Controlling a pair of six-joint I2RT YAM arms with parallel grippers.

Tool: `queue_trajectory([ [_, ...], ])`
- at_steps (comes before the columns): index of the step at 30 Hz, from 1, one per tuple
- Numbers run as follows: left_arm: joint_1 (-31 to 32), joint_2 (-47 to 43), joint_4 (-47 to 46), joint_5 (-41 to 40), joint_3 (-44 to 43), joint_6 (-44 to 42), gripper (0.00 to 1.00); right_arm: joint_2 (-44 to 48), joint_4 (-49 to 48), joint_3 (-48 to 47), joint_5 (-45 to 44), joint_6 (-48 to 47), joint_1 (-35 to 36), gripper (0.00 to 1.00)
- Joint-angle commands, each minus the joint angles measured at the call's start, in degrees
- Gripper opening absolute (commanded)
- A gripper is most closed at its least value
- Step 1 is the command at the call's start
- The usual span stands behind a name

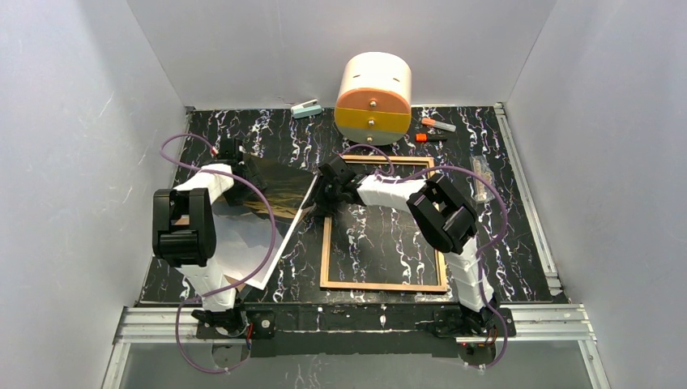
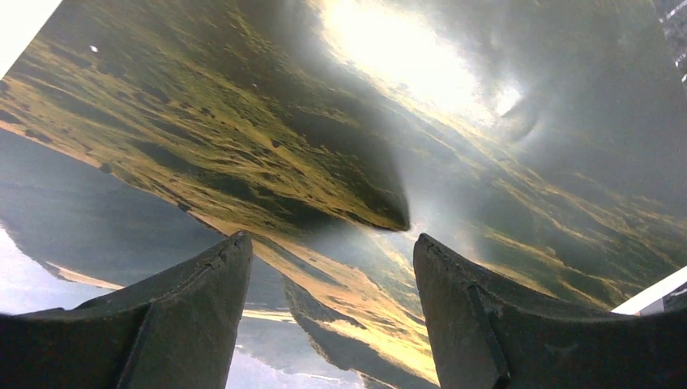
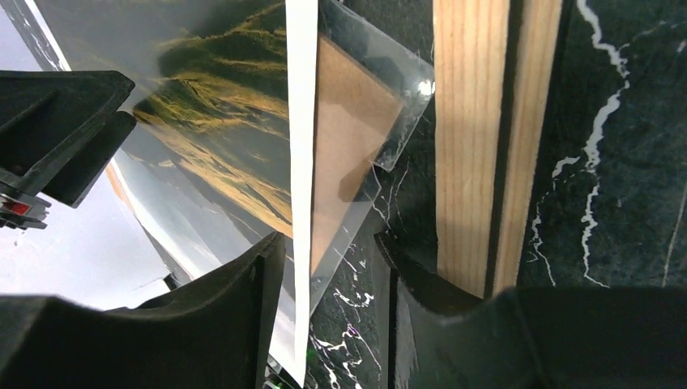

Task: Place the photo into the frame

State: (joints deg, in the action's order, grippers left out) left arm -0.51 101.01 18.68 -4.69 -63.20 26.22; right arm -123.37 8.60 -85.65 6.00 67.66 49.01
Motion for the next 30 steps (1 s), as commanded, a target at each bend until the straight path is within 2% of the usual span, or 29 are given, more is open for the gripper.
queue_trajectory([
  [1, -1.23, 1.50, -0.65, -2.70, 2.16, 1.01, 0.69, -1.50, -4.01, 1.12, -0.64, 1.46, -0.78, 0.52],
  [4, -1.17, 3.47, -0.32, -3.68, 2.77, 1.78, 0.68, -0.09, -12.65, 6.36, 2.16, 3.67, -1.43, 0.52],
  [11, -1.21, 7.48, 1.14, -4.43, 2.85, 1.66, 0.65, 1.40, -19.69, 9.70, 4.63, 5.29, -2.41, 0.51],
  [17, -1.17, 9.78, 3.59, -4.41, 1.85, 1.47, 0.64, 3.98, -36.05, 16.59, 6.85, 6.22, -2.92, 0.39],
  [22, -1.17, 10.73, 3.90, -3.63, 1.49, 1.38, 0.63, 5.50, -45.52, 20.15, 6.97, 5.91, -3.60, 0.28],
  [30, -1.19, 11.53, 4.00, -2.79, 1.16, 1.29, 0.62, 4.46, -56.80, 21.86, 9.25, 5.71, -3.76, 0.23],
])
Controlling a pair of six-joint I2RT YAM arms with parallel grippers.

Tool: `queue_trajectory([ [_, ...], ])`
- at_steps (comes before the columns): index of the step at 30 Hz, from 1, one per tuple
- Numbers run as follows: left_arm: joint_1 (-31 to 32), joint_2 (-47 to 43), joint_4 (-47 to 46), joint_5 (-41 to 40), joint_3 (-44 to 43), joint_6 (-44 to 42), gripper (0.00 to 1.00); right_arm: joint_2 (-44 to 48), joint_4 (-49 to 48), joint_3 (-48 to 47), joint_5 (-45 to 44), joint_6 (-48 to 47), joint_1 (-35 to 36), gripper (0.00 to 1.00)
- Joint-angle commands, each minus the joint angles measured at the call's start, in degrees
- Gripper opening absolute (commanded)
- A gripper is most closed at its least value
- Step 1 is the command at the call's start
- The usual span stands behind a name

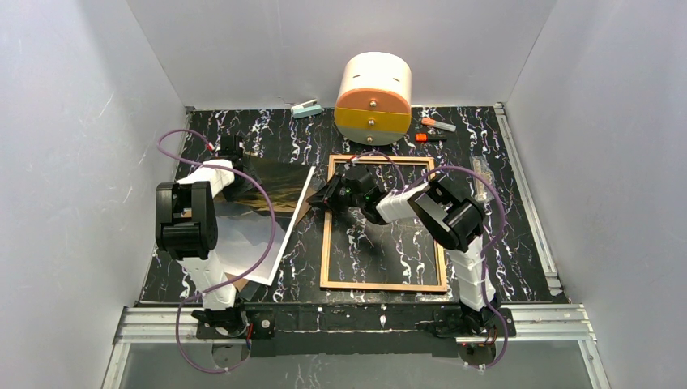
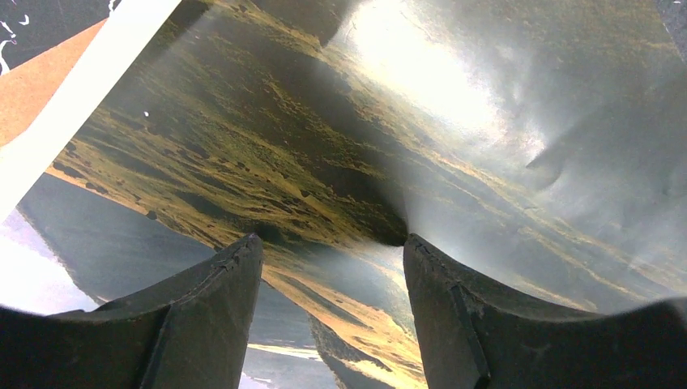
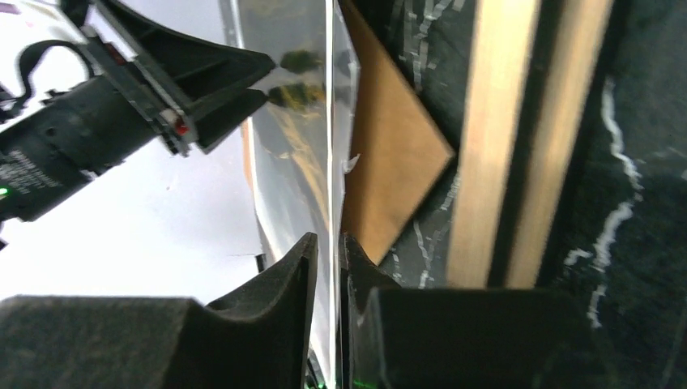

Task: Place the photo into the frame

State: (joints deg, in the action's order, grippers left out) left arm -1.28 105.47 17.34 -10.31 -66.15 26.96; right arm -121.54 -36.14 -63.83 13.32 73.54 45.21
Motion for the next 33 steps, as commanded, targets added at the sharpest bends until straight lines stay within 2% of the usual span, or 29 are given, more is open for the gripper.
queue_trajectory([
  [1, -0.44, 7.13, 5.35, 2.92, 4.10, 0.55, 0.62, 2.18, -13.13, -0.09, 2.53, -0.20, -0.01, 0.23],
  [9, -0.44, 7.86, 5.33, 4.32, 4.01, 0.64, 0.61, -1.87, -14.11, -3.15, 4.57, -0.70, 0.03, 0.28],
  [16, -0.41, 8.00, 5.64, 4.77, 3.46, 0.64, 0.60, -4.32, -11.29, -5.41, 4.55, -0.93, 0.23, 0.32],
  [19, -0.44, 8.04, 5.80, 4.94, 3.34, 0.64, 0.60, -4.13, -11.23, -5.20, 4.45, -1.11, 0.19, 0.25],
  [23, -0.36, 7.31, 6.36, 4.76, 2.64, 0.27, 0.59, -2.48, -10.53, -4.88, 4.12, -2.16, 0.23, 0.04],
  [24, -0.42, 6.86, 6.59, 4.62, 2.30, 0.10, 0.59, -1.69, -9.97, -4.96, 4.25, -2.54, 0.23, 0.01],
  [29, -0.41, 3.64, 9.07, 2.20, -1.14, -1.33, 0.63, 3.47, -0.38, -6.28, 4.47, -5.17, -0.07, 0.01],
  [33, -0.70, 1.52, 11.61, -1.02, -5.18, -2.01, 0.69, 8.87, 14.85, -10.25, 4.77, -7.64, -0.84, 0.01],
])
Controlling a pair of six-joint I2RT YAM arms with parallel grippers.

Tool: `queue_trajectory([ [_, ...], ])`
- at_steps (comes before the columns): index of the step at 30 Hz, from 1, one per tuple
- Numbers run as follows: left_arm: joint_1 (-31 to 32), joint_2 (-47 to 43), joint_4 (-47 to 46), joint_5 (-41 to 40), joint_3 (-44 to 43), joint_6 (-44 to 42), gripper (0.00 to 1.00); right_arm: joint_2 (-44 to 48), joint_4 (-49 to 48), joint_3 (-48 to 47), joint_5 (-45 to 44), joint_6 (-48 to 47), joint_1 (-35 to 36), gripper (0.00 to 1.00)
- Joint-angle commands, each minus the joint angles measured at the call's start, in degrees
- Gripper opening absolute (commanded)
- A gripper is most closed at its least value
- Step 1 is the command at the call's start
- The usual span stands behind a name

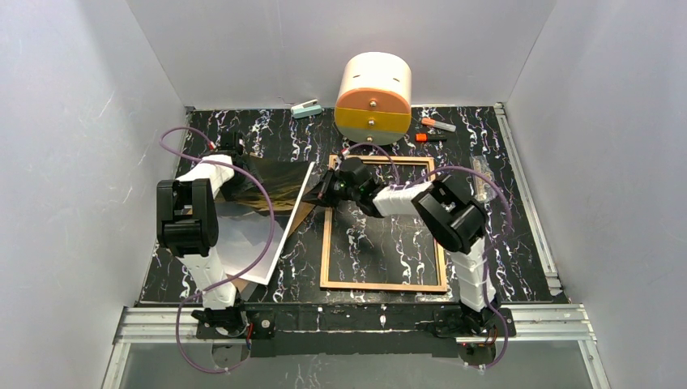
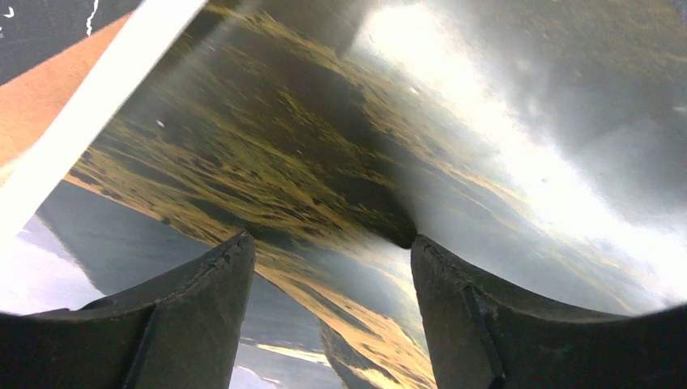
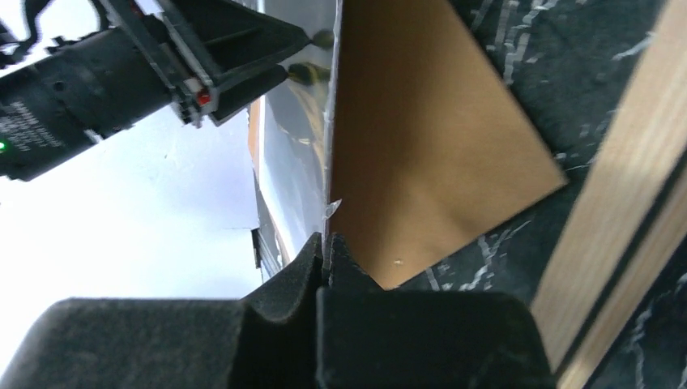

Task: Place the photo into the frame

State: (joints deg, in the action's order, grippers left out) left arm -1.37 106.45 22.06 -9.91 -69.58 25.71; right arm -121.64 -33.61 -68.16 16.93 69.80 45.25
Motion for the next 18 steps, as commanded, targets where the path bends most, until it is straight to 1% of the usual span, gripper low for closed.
queue_trajectory([
  [1, -0.74, 0.07, 7.16, -1.82, -2.51, -0.83, 0.71, 10.06, 16.41, -7.46, 1.25, -5.04, -1.01, 0.01],
  [5, -1.21, -1.01, 7.89, -2.11, -5.09, -0.80, 0.75, 12.48, 33.66, -14.27, 0.03, -8.77, -1.36, 0.01],
  [8, -1.54, -2.15, 8.09, -1.26, -6.07, -0.69, 0.81, 13.40, 42.92, -17.70, -0.46, -12.13, -1.57, 0.01],
  [12, -1.56, -2.83, 9.46, 1.96, -7.85, -2.16, 0.89, 14.66, 47.79, -20.99, -0.45, -20.57, -1.90, 0.01],
  [15, -1.58, -2.27, 11.65, 3.84, -9.75, -3.71, 0.92, 14.68, 54.18, -25.52, -0.54, -25.53, -2.87, 0.01],
  [18, -1.61, -2.52, 12.22, 5.45, -10.26, -4.41, 0.94, 13.96, 60.63, -30.20, 0.76, -27.52, -3.96, 0.01],
])
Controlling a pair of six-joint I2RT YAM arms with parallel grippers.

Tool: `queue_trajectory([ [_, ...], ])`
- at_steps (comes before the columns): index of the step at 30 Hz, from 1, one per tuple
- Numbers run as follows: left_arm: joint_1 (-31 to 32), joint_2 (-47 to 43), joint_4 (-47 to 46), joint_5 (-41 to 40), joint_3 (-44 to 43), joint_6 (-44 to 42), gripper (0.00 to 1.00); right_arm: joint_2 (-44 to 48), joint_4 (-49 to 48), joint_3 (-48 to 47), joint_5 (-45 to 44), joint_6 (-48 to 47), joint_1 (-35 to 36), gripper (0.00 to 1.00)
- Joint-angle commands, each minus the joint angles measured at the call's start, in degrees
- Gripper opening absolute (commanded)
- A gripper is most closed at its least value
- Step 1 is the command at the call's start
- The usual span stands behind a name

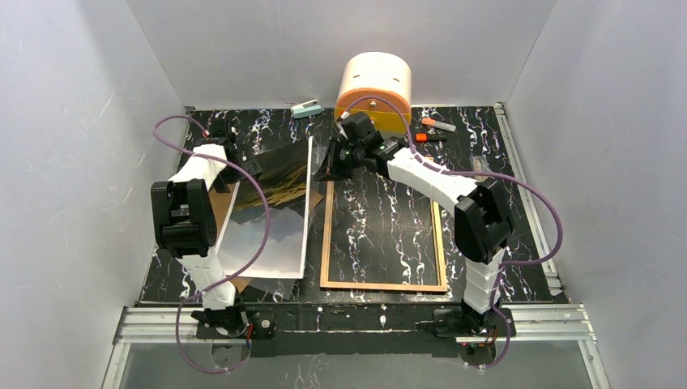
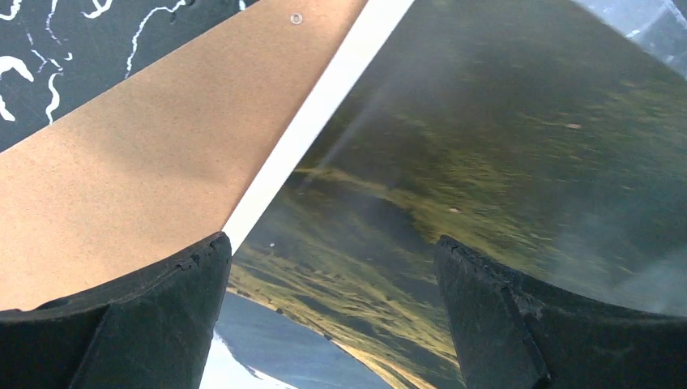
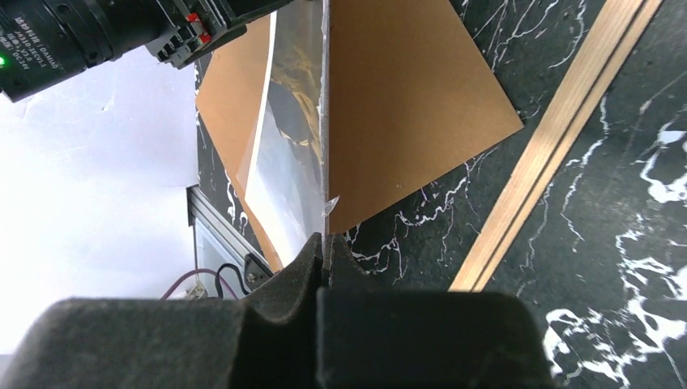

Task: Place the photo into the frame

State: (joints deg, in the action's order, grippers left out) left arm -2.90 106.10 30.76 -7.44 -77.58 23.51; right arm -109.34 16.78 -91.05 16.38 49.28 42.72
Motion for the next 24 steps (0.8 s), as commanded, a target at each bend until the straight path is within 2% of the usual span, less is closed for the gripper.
queue_trajectory([
  [1, -0.08, -2.29, 3.58, 3.54, -2.29, -2.31, 0.94, 1.34, 11.73, -8.59, 2.19, -7.22, -1.68, 0.01],
  [8, -0.03, -3.33, 3.67, 4.40, -2.22, -3.00, 0.95, 1.71, 17.11, -11.54, 2.44, -8.97, -3.07, 0.01],
  [18, -0.17, -5.09, 3.69, 4.91, -1.20, -4.21, 0.96, 7.73, 22.82, -9.65, 3.30, -16.06, -10.08, 0.01],
  [24, -0.12, -5.55, 1.57, 10.85, 0.81, -3.88, 0.96, 12.38, 24.77, -7.26, 5.30, -20.55, -13.78, 0.01],
])
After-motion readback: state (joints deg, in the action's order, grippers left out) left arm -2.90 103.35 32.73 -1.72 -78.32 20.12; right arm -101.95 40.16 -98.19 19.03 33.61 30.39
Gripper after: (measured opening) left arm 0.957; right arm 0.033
